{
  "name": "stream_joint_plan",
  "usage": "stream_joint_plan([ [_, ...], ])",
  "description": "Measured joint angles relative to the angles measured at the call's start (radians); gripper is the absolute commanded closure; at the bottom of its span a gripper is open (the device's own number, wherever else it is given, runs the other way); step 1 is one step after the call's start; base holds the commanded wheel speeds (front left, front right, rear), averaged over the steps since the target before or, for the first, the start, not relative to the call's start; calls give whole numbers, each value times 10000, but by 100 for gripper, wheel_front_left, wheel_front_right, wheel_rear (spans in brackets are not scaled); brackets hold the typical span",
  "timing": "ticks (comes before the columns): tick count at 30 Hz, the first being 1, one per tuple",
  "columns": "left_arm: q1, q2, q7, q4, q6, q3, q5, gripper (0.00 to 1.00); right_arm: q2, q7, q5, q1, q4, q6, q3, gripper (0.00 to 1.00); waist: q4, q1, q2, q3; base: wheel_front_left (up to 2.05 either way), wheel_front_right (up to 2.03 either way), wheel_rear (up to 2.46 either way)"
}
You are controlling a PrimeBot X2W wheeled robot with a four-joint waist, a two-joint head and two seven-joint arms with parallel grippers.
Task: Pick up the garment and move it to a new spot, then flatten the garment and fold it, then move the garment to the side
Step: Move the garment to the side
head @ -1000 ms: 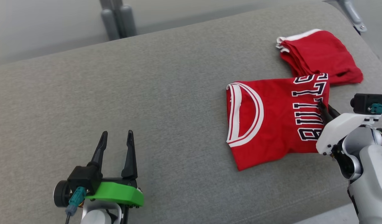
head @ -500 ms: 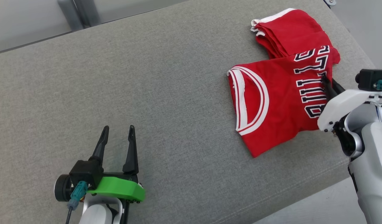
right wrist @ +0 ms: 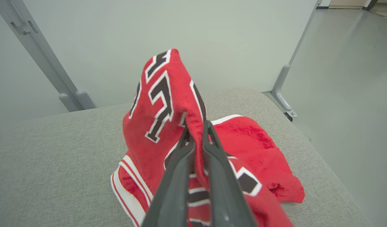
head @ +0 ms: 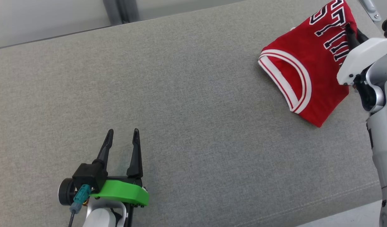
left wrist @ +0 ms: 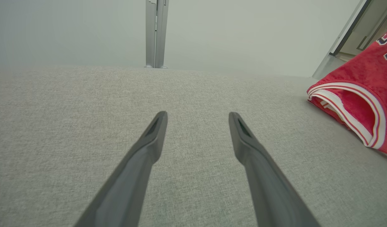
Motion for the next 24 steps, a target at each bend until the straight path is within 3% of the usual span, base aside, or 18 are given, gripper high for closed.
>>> stream_joint_plan([
  [13,84,-27,0,-38,0,-127,6,0,-529,-232,-1488,-1170,1281,0,-1641,100,666,0,0,180,0,0,0],
  [24,-269,-27,0,-19,-107,-347,313,0,-1946,198,-3313,-1616,2034,2,-3026,100,1168,0,0,1081,0,0,0],
])
